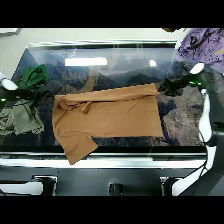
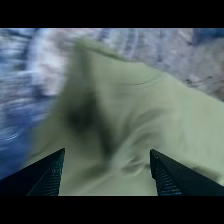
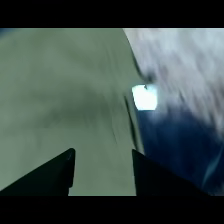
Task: Fold the clothes and pants, and hang the long-sleeved shirts on hangers.
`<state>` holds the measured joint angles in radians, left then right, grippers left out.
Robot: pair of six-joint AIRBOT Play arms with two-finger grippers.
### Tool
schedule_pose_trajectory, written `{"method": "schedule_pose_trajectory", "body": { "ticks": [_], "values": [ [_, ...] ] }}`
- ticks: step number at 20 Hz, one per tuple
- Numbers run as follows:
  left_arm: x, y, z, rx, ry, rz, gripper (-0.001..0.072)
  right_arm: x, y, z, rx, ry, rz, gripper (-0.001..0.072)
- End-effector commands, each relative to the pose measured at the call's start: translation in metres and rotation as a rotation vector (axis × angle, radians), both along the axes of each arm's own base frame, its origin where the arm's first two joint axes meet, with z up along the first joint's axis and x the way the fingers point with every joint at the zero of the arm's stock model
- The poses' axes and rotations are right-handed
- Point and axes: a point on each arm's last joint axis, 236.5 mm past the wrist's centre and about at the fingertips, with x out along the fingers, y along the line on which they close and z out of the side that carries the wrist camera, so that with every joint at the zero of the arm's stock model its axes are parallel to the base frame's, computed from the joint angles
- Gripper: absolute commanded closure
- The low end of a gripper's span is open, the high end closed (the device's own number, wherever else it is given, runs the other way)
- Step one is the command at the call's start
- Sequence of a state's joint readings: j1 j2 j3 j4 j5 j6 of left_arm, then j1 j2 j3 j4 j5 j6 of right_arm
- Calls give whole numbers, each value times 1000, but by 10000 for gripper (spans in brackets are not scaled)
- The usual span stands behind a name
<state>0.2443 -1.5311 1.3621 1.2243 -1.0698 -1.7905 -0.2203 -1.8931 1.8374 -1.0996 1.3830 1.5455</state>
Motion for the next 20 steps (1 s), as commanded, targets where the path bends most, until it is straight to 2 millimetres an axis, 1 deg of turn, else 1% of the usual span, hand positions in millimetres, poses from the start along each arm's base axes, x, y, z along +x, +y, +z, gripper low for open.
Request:
{"method": "schedule_pose_trajectory", "body": {
  "ticks": [1,2,3,4,5,6,7,9,11,12,15,20],
  "values": [
    [-62,48,35,111,71,-28,103,-59,-36,22,131,53,35,287],
    [-81,54,41,117,78,-29,103,-76,-45,21,181,56,-3,286],
    [-100,56,44,121,87,-35,103,-98,-52,15,228,67,-32,286],
    [-117,56,45,123,96,-45,103,-120,-54,5,265,83,-67,274],
    [-130,53,45,129,99,-62,103,-140,-53,-7,287,95,-94,240],
    [-139,51,44,133,95,-65,103,-157,-50,-20,301,104,-109,224],
    [-142,49,43,138,85,-61,103,-173,-42,-32,313,125,-106,224],
    [-144,46,40,138,84,-65,103,-196,-20,-54,350,174,-82,224],
    [-143,45,40,138,85,-68,102,-212,-6,-68,354,208,-51,224],
    [-143,45,40,139,84,-70,102,-216,-1,-74,350,215,-37,224],
    [-143,45,40,138,84,-70,102,-217,7,-81,331,213,-14,225],
    [-141,46,40,142,77,-67,102,-221,27,-88,273,241,78,226]
  ]
}}
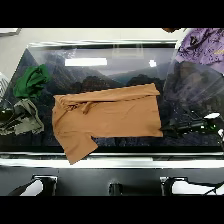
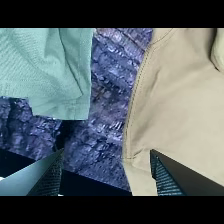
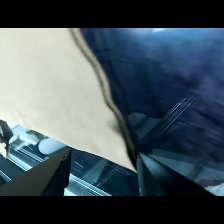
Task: Fold the clothes and pants, and hang the long-sleeved shirts on hangers.
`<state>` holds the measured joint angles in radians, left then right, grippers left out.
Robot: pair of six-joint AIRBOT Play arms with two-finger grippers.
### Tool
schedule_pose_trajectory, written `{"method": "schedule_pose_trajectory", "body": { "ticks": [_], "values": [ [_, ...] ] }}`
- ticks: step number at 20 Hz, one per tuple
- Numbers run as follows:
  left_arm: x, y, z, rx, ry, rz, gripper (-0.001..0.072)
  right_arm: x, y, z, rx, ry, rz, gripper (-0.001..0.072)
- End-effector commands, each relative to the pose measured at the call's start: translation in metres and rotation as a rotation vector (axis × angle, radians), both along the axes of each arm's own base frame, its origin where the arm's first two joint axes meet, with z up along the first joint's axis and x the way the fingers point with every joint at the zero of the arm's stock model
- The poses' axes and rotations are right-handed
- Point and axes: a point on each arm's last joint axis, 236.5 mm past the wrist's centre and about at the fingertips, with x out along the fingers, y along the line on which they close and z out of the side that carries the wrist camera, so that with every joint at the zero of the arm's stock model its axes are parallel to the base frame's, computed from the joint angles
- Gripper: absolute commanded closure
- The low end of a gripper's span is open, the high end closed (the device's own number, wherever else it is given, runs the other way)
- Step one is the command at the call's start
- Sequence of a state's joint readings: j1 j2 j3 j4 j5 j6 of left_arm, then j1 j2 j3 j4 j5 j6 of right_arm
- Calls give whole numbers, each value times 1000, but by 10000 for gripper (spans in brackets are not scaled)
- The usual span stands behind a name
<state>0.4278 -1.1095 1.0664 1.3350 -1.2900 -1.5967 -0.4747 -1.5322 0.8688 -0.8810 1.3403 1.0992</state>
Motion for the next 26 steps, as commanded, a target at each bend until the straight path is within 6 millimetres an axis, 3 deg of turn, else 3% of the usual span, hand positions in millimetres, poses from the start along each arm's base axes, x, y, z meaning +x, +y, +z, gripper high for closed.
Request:
{"method": "schedule_pose_trajectory", "body": {
  "ticks": [1,4,6,8,10,13,18,21,26],
  "values": [
    [3,2,1,7,-14,5,102,-8,12,-12,-59,19,79,227],
    [5,-9,3,-43,-24,4,103,-18,24,-12,-65,61,134,233],
    [5,-10,3,-45,-28,-6,103,-15,24,-13,-73,56,128,445],
    [0,-12,-3,-40,-14,-52,102,-12,21,-16,-89,45,118,560],
    [-12,-22,-22,-85,21,-73,102,-9,19,-17,-99,36,110,684],
    [-24,-65,-51,-324,-16,-94,102,-8,17,-19,-109,33,109,685],
    [-49,-97,-96,-463,-13,-62,102,-12,20,-17,-95,46,121,685],
    [-57,-101,-111,-469,2,-30,103,-12,20,-16,-93,50,117,685],
    [-48,-90,-126,-442,-6,16,103,-16,22,-14,-84,65,118,685]
  ]
}}
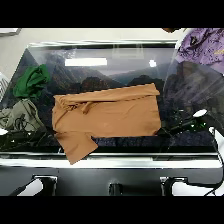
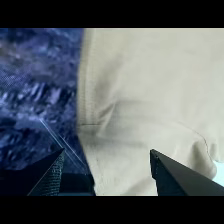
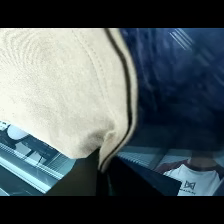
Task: Fold the clothes and pants, and hang the long-sleeved shirts on hangers.
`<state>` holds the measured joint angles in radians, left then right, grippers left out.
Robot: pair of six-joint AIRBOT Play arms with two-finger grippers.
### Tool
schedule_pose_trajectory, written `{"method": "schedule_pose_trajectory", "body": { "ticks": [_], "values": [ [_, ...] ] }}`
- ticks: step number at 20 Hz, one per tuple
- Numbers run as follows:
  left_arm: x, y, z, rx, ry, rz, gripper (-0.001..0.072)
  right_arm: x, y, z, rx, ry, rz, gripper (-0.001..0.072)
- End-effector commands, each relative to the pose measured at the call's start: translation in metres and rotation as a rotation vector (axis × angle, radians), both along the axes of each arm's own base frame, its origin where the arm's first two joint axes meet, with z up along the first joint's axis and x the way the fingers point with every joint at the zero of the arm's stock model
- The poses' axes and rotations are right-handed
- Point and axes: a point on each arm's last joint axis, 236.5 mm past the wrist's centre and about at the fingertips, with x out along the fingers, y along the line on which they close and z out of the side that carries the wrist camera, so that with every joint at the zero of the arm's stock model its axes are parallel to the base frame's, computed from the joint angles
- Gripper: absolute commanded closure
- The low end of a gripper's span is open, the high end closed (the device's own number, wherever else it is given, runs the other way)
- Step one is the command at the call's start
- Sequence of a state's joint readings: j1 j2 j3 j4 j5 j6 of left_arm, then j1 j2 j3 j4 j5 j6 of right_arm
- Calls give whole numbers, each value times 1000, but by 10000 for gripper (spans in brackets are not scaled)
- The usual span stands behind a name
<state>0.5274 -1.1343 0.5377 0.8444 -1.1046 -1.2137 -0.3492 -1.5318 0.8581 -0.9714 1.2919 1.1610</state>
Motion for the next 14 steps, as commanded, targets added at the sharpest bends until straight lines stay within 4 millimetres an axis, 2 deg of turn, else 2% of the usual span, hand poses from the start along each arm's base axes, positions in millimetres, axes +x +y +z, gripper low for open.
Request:
{"method": "schedule_pose_trajectory", "body": {
  "ticks": [1,5,8,9,11,12,13,14],
  "values": [
    [8,3,-10,0,-17,36,103,-4,2,2,11,18,6,685],
    [22,-6,-17,-80,-40,60,107,-6,3,3,17,24,10,685],
    [21,-7,-28,-101,-8,75,112,-9,5,5,26,34,16,685],
    [20,-8,-31,-106,0,75,233,-9,5,6,26,33,17,685],
    [19,-8,-32,-109,7,76,407,-4,3,9,11,6,12,685],
    [20,-8,-32,-110,6,76,534,-1,1,12,0,-15,8,685],
    [20,-8,-32,-109,4,76,633,2,0,16,-11,-37,4,685],
    [21,-7,-31,-108,1,76,686,5,-1,21,-17,-58,1,686]
  ]
}}
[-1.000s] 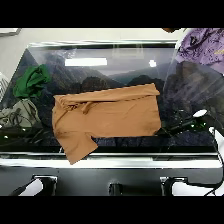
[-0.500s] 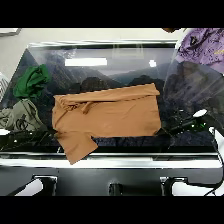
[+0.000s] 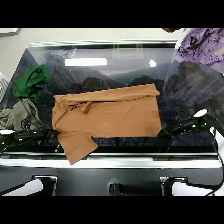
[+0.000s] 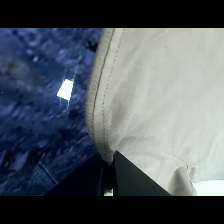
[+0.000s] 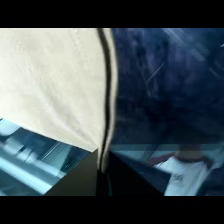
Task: Fold the clothes and pants, and hang the long-sleeved shirts on hangers.
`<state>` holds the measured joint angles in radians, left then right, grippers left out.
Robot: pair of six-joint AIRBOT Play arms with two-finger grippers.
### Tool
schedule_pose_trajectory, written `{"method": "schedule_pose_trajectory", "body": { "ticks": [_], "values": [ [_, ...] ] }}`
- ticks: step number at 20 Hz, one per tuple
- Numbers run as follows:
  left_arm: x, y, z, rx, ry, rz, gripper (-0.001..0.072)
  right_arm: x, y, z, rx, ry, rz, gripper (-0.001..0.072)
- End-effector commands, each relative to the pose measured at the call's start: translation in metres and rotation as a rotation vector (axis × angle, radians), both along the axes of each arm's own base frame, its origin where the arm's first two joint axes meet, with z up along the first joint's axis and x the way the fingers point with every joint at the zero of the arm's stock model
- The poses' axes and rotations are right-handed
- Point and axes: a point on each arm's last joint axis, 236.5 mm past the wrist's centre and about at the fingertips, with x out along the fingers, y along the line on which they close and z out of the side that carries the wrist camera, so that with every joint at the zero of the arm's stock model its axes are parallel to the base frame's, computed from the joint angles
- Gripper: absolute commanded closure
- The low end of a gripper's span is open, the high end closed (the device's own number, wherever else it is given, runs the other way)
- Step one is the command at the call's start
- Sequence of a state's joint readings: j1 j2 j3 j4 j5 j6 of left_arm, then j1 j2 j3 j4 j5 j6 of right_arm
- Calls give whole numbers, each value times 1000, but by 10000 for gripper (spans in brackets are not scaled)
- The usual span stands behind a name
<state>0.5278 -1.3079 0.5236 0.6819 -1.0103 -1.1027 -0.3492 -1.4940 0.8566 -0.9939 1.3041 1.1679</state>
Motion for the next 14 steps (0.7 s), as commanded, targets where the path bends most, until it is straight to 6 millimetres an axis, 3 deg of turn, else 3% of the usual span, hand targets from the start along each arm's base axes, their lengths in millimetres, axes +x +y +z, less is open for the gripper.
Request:
{"method": "schedule_pose_trajectory", "body": {
  "ticks": [1,5,7,8,10,11,13,14],
  "values": [
    [4,-1,2,-9,-8,2,687,9,3,18,3,-62,-13,686],
    [31,-19,25,13,-83,-99,690,36,18,54,44,-210,-30,687],
    [63,-35,54,42,-161,-156,692,61,21,69,-39,-306,30,687],
    [86,-42,78,56,-214,-171,692,84,16,83,-121,-369,41,687],
    [134,-50,143,98,-360,-186,692,140,1,138,-266,-554,34,687],
    [155,-51,180,140,-434,-192,693,165,-7,177,-329,-658,23,687],
    [185,-45,269,285,-589,-211,693,201,-26,269,-441,-868,-31,687],
    [191,-38,312,374,-653,-210,693,209,-32,321,-475,-973,-65,688]
  ]
}}
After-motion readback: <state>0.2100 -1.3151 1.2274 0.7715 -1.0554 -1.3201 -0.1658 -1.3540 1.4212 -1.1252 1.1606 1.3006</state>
